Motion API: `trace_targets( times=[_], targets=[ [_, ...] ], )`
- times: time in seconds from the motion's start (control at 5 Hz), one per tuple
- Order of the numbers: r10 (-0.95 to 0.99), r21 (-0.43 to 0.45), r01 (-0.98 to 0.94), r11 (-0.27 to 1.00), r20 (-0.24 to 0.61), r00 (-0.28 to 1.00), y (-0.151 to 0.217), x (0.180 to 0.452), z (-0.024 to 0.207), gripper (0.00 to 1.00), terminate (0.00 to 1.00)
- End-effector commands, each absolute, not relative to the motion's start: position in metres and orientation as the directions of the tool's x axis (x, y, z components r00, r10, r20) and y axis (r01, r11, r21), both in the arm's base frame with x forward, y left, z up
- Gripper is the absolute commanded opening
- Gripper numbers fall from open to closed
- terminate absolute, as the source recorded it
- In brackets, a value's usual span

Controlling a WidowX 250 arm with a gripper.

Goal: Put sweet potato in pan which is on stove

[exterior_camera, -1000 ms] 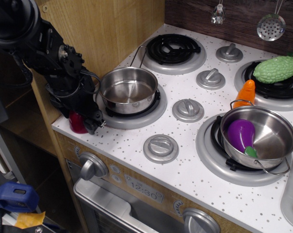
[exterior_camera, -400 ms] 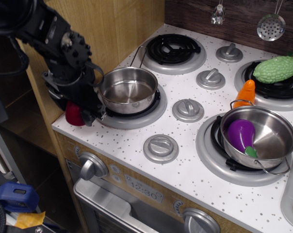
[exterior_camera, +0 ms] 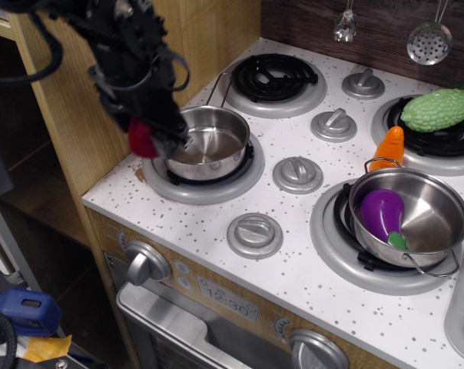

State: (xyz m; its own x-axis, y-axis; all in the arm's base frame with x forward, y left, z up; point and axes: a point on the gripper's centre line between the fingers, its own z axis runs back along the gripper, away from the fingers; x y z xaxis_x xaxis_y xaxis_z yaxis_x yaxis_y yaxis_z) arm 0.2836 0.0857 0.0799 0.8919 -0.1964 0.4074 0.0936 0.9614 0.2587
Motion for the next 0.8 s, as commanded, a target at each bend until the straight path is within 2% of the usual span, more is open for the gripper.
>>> trace_targets(
  times=[0.0,0.2,0.4,0.6],
  targets=[
    [-0.293,0.269,0.184,0.945,0.455,0.841,0.081,0.319,0.090,0.00,0.00],
    [-0.303,0.249,0.205,0.946,0.467,0.831,0.080,0.325,0.079,1.00,0.00],
    [-0.297,0.219,0.215,0.952,0.476,0.828,0.078,0.330,0.068,1.00,0.00],
    [-0.294,0.202,0.222,0.954,0.474,0.830,0.078,0.333,0.069,1.00,0.00]
  ],
)
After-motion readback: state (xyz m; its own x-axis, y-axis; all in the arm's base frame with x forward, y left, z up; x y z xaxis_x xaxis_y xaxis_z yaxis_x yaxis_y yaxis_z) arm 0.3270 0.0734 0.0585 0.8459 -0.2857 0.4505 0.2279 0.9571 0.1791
